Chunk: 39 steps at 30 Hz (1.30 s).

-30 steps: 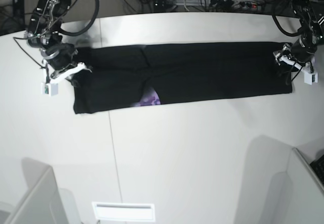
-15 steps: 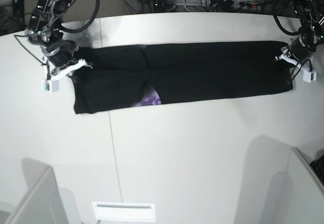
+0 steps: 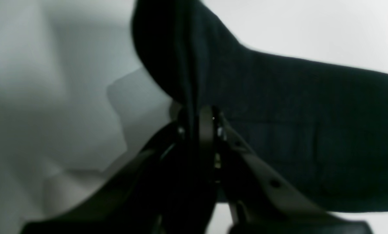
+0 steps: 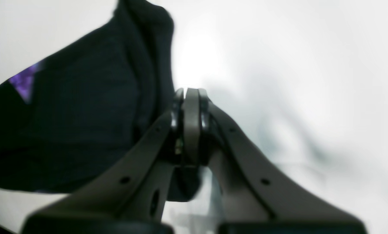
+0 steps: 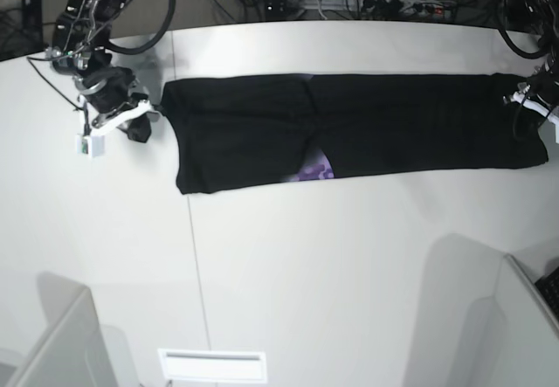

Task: Fold the T-shirt properly
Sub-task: 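Grasp the strip end with the left gripper and fold it inward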

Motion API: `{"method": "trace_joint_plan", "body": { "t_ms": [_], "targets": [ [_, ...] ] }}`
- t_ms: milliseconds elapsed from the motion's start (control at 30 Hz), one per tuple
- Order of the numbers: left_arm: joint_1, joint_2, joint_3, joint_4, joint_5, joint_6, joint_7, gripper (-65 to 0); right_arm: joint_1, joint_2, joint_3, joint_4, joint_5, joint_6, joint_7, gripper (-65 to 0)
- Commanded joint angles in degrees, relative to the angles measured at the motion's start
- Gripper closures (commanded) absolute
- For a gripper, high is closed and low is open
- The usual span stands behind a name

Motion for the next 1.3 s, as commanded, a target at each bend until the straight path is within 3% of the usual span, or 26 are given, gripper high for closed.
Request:
{"method": "trace_joint_plan", "body": {
  "t_ms": [0,233,367,567,667,967,1133,1267],
  "targets": [
    [0.8,0.6,-0.3,3.2,-0.8,-0.7,-0.9,0.0,0.1,0.5,0.2,1.2,0.5,0.5,1.0,0.0],
    [4.1,6.0,-0.3,14.5,-0.8,-0.7,-0.2,0.0,0.3,0.4,0.2,1.1,0.5,0.5,1.0,0.0],
    [2.4,8.4,-0.3,18.2,-1.2,-0.7,7.5,0.0,0.3,0.4,0.2,1.1,0.5,0.5,1.1,0.0],
    [-0.8,12.2,-0.2,18.7,-1.3,-0.8,12.5,0.0,0.3,0.4,0.2,1.1,0.5,0.5,1.2,0.0],
    [-2.4,12.9,1.5,18.7,-1.3,-0.8,14.8,0.0,0.3,0.4,0.2,1.1,0.5,0.5,1.2,0.0],
    [-3.8,13.3,13.7,18.5,-0.9,-0.5,14.8,0.0,0.7,0.4,0.2,1.1,0.5,0.5,1.3,0.0],
    [-5.3,13.4,18.7,18.5,-1.2,4.1,14.8,0.0,1.1,0.4,0.2,1.0,0.5,0.5,1.3,0.0],
    [-6.9,13.4,22.4,18.4,-1.1,4.4,14.9,0.0,1.2,0.4,0.2,1.0,0.5,0.5,1.3,0.0]
  ]
}}
